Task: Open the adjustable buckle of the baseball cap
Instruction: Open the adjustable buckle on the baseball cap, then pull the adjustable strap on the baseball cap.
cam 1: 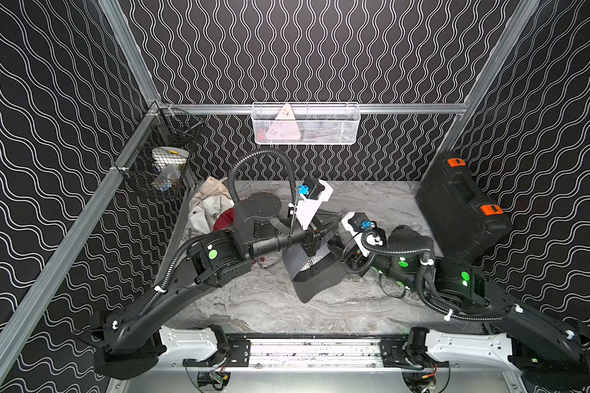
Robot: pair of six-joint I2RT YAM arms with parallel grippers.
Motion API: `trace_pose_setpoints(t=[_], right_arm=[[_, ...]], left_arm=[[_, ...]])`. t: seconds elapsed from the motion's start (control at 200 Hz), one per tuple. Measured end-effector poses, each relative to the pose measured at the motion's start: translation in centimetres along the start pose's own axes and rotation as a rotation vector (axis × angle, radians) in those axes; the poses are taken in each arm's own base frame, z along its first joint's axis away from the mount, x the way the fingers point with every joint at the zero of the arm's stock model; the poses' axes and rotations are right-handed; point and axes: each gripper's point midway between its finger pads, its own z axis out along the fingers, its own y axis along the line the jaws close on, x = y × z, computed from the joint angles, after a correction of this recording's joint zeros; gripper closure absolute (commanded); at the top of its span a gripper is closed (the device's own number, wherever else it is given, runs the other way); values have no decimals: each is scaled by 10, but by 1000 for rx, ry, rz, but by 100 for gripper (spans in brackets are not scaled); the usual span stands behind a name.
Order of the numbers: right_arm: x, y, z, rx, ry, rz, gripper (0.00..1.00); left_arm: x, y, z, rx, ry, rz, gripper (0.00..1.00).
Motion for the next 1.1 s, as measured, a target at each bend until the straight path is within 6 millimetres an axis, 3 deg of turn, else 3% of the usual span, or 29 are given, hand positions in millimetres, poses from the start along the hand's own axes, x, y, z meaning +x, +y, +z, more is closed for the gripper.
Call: trace_pose_setpoints(t=[0.19, 0.28, 0.605, 0.765, 0.861, 0.916, 1.101], right_arm=[[-19, -2, 5, 50, -51, -72, 22], [-26, -5, 3, 64, -73, -77, 29], [-38, -5, -3, 48, -106, -81, 82], [-38, -3, -8, 28, -109, -79, 93], [-39, -1, -11, 7, -120, -72, 99], [-37, -3, -12, 14, -120, -64, 100], [-40, -9, -21, 25, -140, -28, 100]], left_arm=[[-5, -6, -3, 28, -8, -2, 100], [-5, -8, -5, 37, -8, -2, 100], [-3, -7, -2, 36, 2, -3, 100], [-3, -7, 0, 37, 2, -8, 100], [-4, -7, 0, 38, -9, -9, 55], [1, -6, -1, 32, 2, -10, 37], [8, 2, -8, -13, 7, 5, 21]])
